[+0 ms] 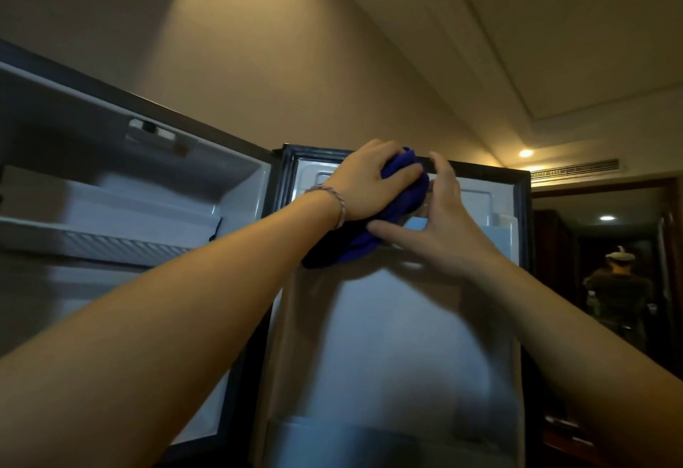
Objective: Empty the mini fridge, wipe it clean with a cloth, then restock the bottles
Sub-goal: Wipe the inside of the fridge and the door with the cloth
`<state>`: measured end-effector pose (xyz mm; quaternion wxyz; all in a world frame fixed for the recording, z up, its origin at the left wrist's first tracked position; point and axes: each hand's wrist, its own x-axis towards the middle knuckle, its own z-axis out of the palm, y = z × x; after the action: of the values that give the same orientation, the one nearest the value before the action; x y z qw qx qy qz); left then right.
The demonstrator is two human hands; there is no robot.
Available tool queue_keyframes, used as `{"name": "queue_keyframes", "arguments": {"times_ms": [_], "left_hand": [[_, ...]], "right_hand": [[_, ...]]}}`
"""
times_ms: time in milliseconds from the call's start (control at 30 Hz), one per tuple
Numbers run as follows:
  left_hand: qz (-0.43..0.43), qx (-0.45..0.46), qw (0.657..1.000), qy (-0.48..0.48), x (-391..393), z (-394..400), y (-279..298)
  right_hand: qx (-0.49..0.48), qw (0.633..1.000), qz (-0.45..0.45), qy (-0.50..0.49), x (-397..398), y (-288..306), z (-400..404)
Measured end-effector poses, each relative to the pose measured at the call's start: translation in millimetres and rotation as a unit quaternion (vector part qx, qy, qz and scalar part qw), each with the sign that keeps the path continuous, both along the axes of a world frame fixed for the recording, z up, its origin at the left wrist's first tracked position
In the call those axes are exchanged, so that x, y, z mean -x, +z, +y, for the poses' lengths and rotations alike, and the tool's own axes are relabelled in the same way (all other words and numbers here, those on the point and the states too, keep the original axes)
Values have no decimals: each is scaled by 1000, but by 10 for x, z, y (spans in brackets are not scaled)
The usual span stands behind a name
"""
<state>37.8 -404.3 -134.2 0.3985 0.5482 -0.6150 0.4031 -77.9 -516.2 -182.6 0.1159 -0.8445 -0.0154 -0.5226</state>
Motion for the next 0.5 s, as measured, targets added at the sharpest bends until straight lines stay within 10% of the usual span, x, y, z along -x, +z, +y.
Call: {"name": "queue_keyframes", "arguments": {"times_ms": [333, 500], "left_hand": [[120, -100, 987, -48, -303, 509, -180], [-13, -37, 987, 154, -726, 558, -528]], "right_hand": [[77, 990, -112, -26, -395, 77, 198], [164, 975, -140, -46, -360, 121, 212]]}}
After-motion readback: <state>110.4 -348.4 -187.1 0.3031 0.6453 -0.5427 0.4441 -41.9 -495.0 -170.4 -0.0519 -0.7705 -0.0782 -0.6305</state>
